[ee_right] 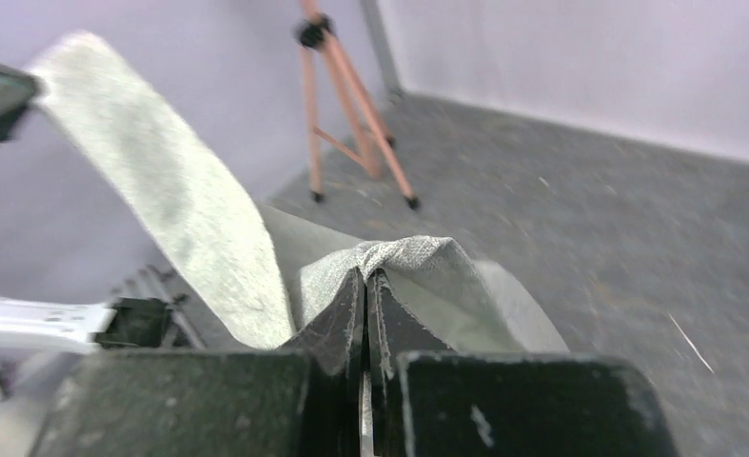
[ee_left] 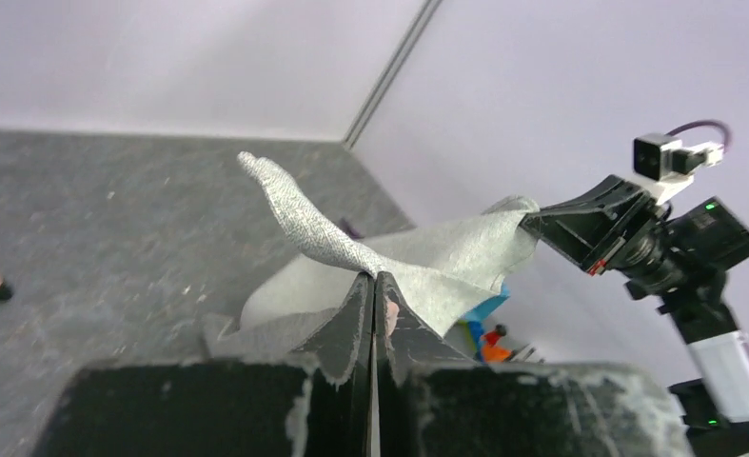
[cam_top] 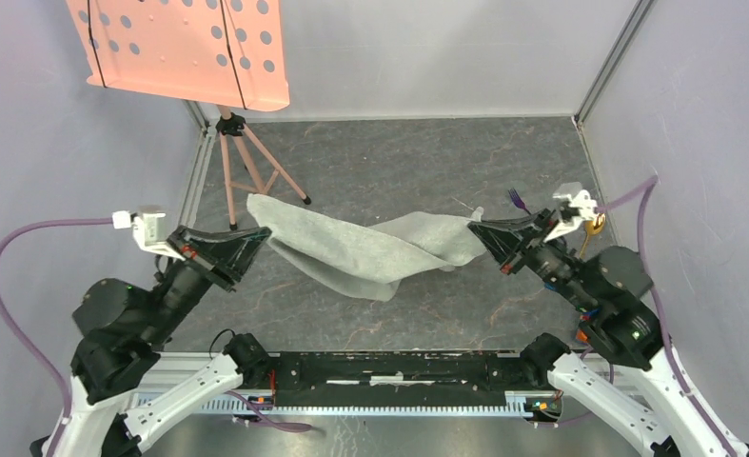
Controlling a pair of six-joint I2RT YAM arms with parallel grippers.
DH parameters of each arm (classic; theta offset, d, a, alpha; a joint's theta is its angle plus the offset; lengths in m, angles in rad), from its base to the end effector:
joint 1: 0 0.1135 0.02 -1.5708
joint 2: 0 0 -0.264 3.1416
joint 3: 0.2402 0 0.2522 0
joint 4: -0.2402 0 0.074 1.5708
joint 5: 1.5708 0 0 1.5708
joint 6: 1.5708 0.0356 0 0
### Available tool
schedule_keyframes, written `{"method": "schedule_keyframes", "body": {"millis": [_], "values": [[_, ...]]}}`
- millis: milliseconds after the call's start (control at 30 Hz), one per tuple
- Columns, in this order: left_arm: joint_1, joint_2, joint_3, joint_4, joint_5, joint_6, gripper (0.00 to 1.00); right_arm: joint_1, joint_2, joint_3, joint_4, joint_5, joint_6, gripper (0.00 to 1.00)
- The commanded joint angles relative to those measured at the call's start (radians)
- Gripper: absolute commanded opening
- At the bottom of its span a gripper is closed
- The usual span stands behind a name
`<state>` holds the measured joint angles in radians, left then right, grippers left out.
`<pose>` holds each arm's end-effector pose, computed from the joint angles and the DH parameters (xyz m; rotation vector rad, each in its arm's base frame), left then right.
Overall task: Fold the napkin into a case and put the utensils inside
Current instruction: Pick up the crumpled napkin from the center of the board, then flatten out the crumpled napkin at the center of the board.
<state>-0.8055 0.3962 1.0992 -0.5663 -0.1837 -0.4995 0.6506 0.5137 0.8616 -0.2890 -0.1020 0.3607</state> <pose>0.0272 -0.0190 0.4344 0.0718 1.5034 -0.9329 0.0846 0.0690 0.3896 -0.3121 1.5472 0.8801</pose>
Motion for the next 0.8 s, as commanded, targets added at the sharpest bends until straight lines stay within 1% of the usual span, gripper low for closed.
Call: {"method": "schedule_keyframes", "body": {"millis": [0,33,100,133,200,233,300,367,400,467,567,633,667,700,733,767], "values": [[-0.004,0.014,0.046,0.081,0.081,0.053,0.02,0.0,-0.017,0.055,0.13,-0.168,0.086,0.0],[-0.004,0.021,0.05,0.097,0.068,0.061,0.02,0.0,-0.016,0.06,0.149,-0.154,0.084,0.0],[-0.002,0.044,0.056,0.124,0.004,0.087,0.02,-0.001,-0.001,0.082,0.144,-0.046,0.054,0.0],[-0.003,0.057,0.056,0.132,-0.072,0.091,0.02,0.001,0.016,0.099,0.12,0.069,0.042,0.0],[-0.003,0.103,0.056,0.131,-0.284,0.074,0.02,0.0,0.075,0.146,0.039,0.332,0.03,0.0],[-0.003,0.147,0.058,0.112,-0.418,0.048,0.02,0.0,0.111,0.171,-0.001,0.473,0.029,0.0],[-0.003,0.26,0.063,0.074,-0.627,0.032,0.02,-0.001,0.213,0.201,-0.042,0.706,0.031,0.0],[-0.002,0.398,0.035,0.111,-0.782,0.052,0.02,-0.004,0.299,0.169,0.041,0.871,-0.019,0.0],[0.003,0.473,0.016,0.145,-0.819,0.053,0.02,-0.011,0.344,0.147,0.12,0.923,-0.055,0.0],[0.038,0.605,-0.003,0.214,-0.827,0.037,0.02,-0.063,0.449,0.112,0.268,0.93,-0.116,0.0],[0.11,0.807,-0.029,0.336,-0.802,-0.021,0.02,-0.216,0.625,0.051,0.476,0.809,-0.101,0.0],[0.159,0.932,-0.014,0.387,-0.784,-0.071,0.02,-0.288,0.759,0.026,0.644,0.753,-0.094,0.0],[0.172,0.99,-0.008,0.438,-0.802,-0.077,0.02,-0.318,0.844,0.041,0.7,0.718,-0.088,0.0],[0.201,1.06,0.023,0.432,-0.804,-0.12,0.03,-0.355,0.934,0.087,0.747,0.661,-0.09,0.0],[0.218,1.125,0.072,0.406,-0.809,-0.149,0.06,-0.376,1.04,0.15,0.766,0.622,-0.114,0.0],[0.224,1.177,0.116,0.377,-0.843,-0.153,0.08,-0.392,1.148,0.26,0.744,0.562,-0.156,0.06]]}}
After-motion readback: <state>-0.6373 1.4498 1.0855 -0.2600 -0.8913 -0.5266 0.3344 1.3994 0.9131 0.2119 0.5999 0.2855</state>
